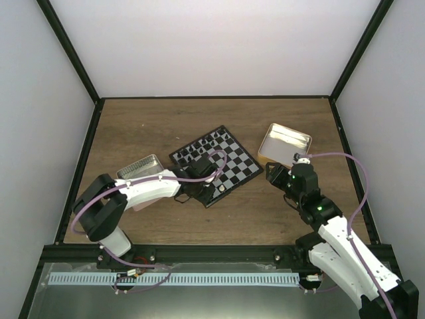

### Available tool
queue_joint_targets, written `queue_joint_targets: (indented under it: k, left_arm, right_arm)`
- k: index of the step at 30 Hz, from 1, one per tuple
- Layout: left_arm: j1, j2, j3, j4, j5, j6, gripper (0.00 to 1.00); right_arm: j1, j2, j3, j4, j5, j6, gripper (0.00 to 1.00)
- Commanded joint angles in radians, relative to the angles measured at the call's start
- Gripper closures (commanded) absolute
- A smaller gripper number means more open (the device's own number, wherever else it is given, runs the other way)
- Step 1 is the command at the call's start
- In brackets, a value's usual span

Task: Set up the chess pieces on the board
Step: Place the chess piece on the chessboard, then pick up the chess piece from the storage box.

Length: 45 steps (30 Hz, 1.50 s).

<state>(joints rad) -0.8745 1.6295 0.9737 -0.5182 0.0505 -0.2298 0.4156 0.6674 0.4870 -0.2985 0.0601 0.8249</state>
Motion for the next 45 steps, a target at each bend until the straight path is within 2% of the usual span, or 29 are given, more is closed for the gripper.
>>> queue_joint_targets:
  k: [1,4,10,12,16,19,26,30,38,45]
  left_arm:
    - [-0.008,0.012,0.020,-0.010,-0.004,0.014,0.81]
    - [-0.009,0.009,0.023,-0.007,-0.004,0.011,0.74]
    - [-0.008,-0.029,0.032,0.002,0.006,-0.009,0.52]
    - [-0.004,-0.061,0.034,0.011,-0.025,-0.027,0.44]
    - [0.026,-0.124,0.034,0.015,-0.134,-0.087,0.37]
    - [0.088,-0.195,0.005,0.027,-0.230,-0.185,0.34]
    - [0.314,-0.411,-0.141,0.037,-0.374,-0.409,0.33]
    - [0.435,-0.476,-0.214,0.034,-0.350,-0.458,0.42]
    - [0.572,-0.419,-0.283,0.044,-0.264,-0.473,0.49]
    - [0.598,-0.336,-0.273,0.051,-0.229,-0.430,0.58]
  right_arm:
    - [0.005,-0.003,-0.007,0.007,0.007,0.004,0.42]
    - [0.005,-0.005,-0.008,0.005,0.007,0.002,0.42]
    - [0.005,-0.008,-0.010,0.003,0.009,0.003,0.42]
    - [0.005,-0.008,-0.009,0.004,0.009,0.001,0.42]
    - [0.005,-0.006,-0.008,0.006,0.008,0.002,0.42]
    - [0.004,-0.007,-0.008,0.007,0.005,0.000,0.42]
    - [0.005,-0.004,-0.013,0.010,0.001,0.003,0.42]
    - [0.006,0.003,-0.013,0.012,-0.001,0.003,0.42]
    - [0.005,0.003,-0.013,0.012,-0.006,0.002,0.42]
    - [0.004,-0.010,-0.012,0.013,-0.002,0.003,0.42]
